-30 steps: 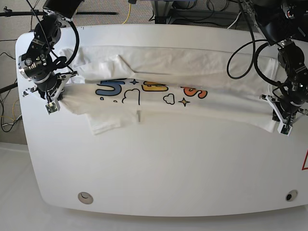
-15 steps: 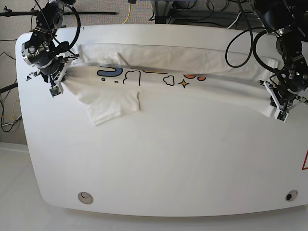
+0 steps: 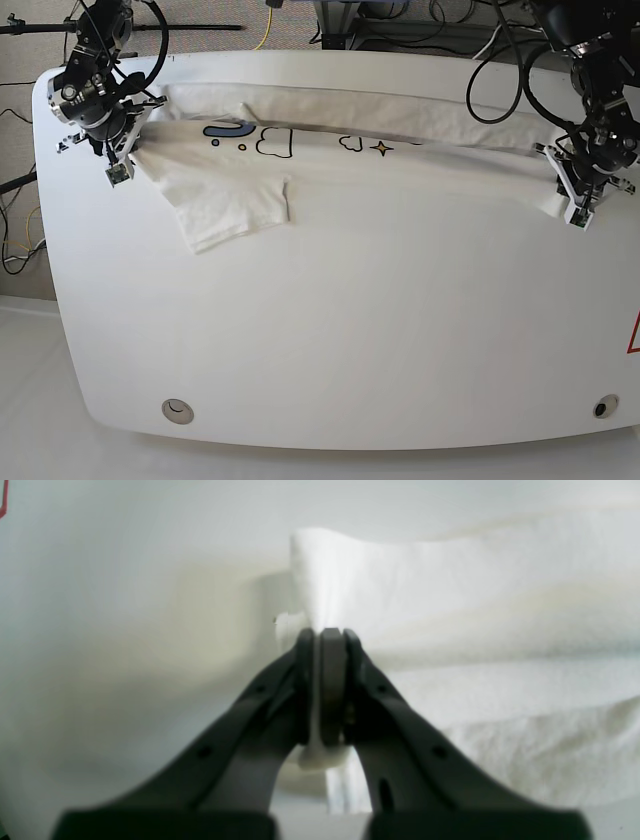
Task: Fold the T-shirt properly
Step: 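Lift the side edges and fold them over toward the shoulder edge, then lower the folded edge onto the shirt and open both grippers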
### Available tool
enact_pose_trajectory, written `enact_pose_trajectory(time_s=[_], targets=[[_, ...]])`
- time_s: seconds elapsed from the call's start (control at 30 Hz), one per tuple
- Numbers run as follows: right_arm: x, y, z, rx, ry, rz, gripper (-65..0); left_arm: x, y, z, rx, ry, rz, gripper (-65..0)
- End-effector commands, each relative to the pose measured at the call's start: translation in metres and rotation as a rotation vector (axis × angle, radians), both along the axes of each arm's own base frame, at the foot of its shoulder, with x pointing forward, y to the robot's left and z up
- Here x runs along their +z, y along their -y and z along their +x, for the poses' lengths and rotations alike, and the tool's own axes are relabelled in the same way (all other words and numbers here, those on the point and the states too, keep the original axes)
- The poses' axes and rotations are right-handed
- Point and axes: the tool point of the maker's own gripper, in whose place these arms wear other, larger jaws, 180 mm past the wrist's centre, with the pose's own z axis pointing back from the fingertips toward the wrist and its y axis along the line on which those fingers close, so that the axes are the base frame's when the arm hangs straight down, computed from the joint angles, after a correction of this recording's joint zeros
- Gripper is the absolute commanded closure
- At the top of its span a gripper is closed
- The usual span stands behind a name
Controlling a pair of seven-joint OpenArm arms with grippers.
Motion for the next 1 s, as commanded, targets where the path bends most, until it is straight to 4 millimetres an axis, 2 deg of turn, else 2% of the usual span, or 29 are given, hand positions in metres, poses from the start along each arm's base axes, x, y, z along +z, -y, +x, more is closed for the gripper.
enact_pose_trajectory(time_s=[0.0, 0.23, 0.43, 0.57, 0.77, 0.83, 0.87, 0.97], targets=[[-0.001, 0.005, -0.001, -0.021, -0.005, -0.010, 0.0, -0.001, -0.009, -0.001, 0.019, -0.008, 0.011, -0.6], [-0.018, 0.004, -0.009, -0.039, -0.050, 0.022, 0.0, -0.034, -0.016, -0.021, 0.074, -0.099, -0.046, -0.6], [-0.031, 0.003, -0.016, -0.052, -0.088, 0.047, 0.0, -0.047, -0.028, -0.034, 0.137, -0.131, -0.078, -0.6], [-0.042, 0.003, -0.020, -0.062, -0.110, 0.068, 0.0, -0.054, -0.027, -0.036, 0.145, -0.130, -0.102, -0.6], [-0.044, 0.003, -0.016, -0.059, -0.087, 0.082, -0.6, -0.064, -0.024, -0.036, 0.152, -0.119, -0.139, -1.0], [-0.044, 0.003, -0.016, -0.059, -0.087, 0.082, -1.5, -0.068, -0.024, -0.039, 0.158, -0.128, -0.148, -3.2], [-0.043, 0.003, -0.016, -0.059, -0.087, 0.081, -3.4, -0.069, -0.025, -0.040, 0.161, -0.130, -0.150, -6.4], [-0.043, 0.004, -0.017, -0.058, -0.089, 0.079, -14.0, -0.066, -0.026, -0.032, 0.163, -0.111, -0.155, -21.1]])
